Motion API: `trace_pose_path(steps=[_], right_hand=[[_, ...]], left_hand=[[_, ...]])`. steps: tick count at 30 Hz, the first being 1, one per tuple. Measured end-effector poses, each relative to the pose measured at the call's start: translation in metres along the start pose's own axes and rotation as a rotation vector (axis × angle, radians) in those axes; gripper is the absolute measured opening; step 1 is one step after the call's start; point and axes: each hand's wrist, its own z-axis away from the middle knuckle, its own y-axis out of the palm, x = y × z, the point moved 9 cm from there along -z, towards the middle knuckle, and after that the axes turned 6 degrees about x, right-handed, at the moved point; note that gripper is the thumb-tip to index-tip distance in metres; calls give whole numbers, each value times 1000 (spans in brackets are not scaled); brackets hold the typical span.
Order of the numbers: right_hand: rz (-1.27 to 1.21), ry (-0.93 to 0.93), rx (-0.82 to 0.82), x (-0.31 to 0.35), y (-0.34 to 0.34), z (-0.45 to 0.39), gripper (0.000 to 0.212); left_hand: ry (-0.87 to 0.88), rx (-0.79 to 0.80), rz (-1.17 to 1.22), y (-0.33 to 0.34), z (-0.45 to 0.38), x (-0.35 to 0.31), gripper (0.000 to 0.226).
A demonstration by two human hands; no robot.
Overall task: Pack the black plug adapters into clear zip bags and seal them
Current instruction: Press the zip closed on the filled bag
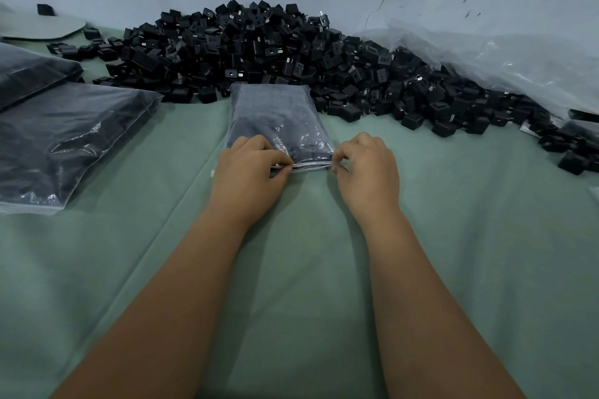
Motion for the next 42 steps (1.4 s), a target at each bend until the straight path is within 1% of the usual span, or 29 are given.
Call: trace_pose_path(steps=[2, 4, 9, 11, 13, 18, 24, 28, 30, 32, 35, 37, 40, 42], right_hand=[[31, -53, 15, 10, 2, 0, 4], [67, -61, 9, 13, 2, -1, 4], [99, 56, -83, -1, -9, 0, 2], [87, 126, -103, -11, -12, 0, 2], [89, 152, -100, -15, -13, 0, 5], [123, -23, -44, 6, -4, -2, 7], [117, -28, -22, 7, 1, -3, 6], [116, -110, -27, 26, 5, 0, 7], [131, -134, -39, 35, 7, 1, 7], [144, -115, -47, 38, 9, 2, 6], [135, -51, -57, 29, 6, 2, 5], [113, -38, -48, 26, 6, 3, 4], [88, -35, -23, 25, 7, 4, 3], [71, -27, -20, 23, 7, 3, 3]], left_hand=[[-1, -6, 7, -1, 0, 0, 17], [2, -11, 16, -1, 1, 0, 17], [61, 20, 18, 1, 2, -9, 23], [78, -8, -16, -1, 2, -12, 23], [68, -44, -27, -4, 2, -11, 19], [70, 0, -16, 0, 1, -9, 18], [78, -23, -9, -3, 1, -6, 17], [116, 38, -49, -15, 4, 6, 22], [90, 31, -105, -27, 9, 23, 26], [1, 2, -130, -42, 17, 47, 24], [-108, -49, -60, -57, 29, 69, 11], [-107, -62, -26, -58, 32, 67, 7], [-51, -12, -42, -50, 32, 55, 10], [-41, -8, -51, -47, 32, 53, 9]])
